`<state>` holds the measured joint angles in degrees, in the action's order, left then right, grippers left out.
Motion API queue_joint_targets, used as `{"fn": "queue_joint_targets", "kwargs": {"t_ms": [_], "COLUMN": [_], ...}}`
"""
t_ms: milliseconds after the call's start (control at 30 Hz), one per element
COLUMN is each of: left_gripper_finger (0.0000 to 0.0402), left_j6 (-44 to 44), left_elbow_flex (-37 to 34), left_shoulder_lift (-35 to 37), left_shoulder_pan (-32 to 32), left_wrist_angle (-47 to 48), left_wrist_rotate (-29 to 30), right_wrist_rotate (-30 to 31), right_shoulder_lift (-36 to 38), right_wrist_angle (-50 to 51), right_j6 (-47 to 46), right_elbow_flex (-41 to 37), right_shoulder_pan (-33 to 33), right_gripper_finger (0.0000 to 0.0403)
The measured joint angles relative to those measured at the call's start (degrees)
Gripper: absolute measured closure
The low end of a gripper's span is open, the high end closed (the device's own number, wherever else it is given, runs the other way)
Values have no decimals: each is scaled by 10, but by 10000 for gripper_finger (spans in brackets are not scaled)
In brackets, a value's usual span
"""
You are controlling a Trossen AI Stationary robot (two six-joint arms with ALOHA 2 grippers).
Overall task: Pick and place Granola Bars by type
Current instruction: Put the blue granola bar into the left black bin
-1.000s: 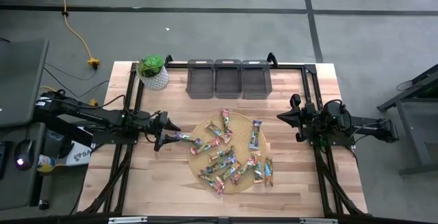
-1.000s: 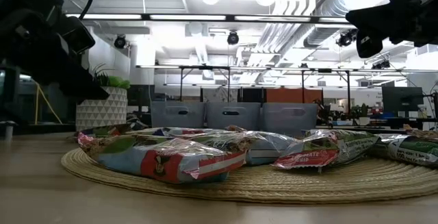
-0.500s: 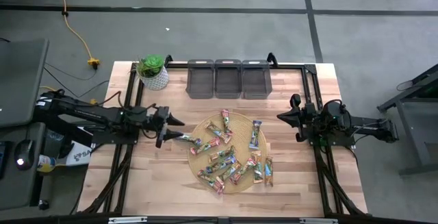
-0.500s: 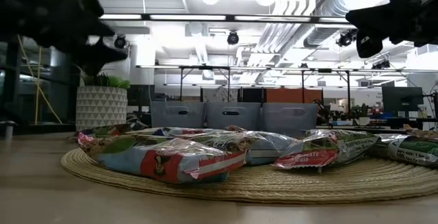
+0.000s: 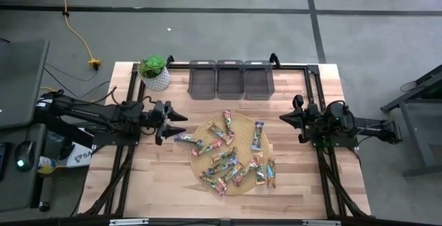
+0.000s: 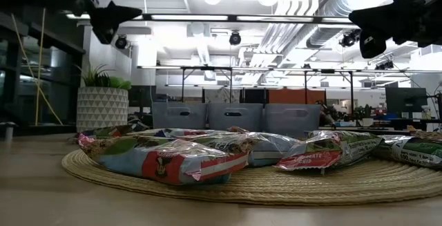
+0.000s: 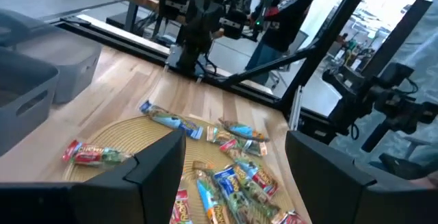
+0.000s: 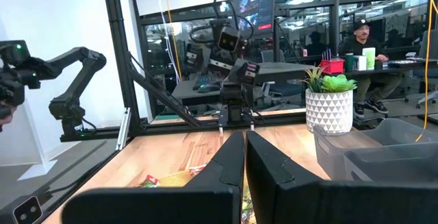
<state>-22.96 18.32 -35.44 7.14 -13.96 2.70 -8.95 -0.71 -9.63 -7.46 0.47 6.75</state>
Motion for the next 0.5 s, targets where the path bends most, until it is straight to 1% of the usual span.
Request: {"fn": "queue_joint_targets", "kwargs": {"t_ms": [133,233,367,500], "left_gripper_finger": [153,153,153,153], "left_j6": [-16,-27,-7,24], "left_elbow_flex": [9,21,43,65], "left_shoulder_lift": [0,0,0,0], "left_shoulder_pan": [0,0,0,0], "left_wrist_angle": [0,0,-1,-1], "left_wrist_rotate": [-3,-34,-78,-77], "right_wrist_rotate": [0,0,0,0], "right_shoulder_lift": [0,0,0,0], "right_wrist_angle": [0,0,0,0], "right_j6": [0,0,0,0], "right_elbow_flex": [0,0,0,0], "right_shoulder_pan": [0,0,0,0], "right_gripper_finger": [402,402,402,402]}}
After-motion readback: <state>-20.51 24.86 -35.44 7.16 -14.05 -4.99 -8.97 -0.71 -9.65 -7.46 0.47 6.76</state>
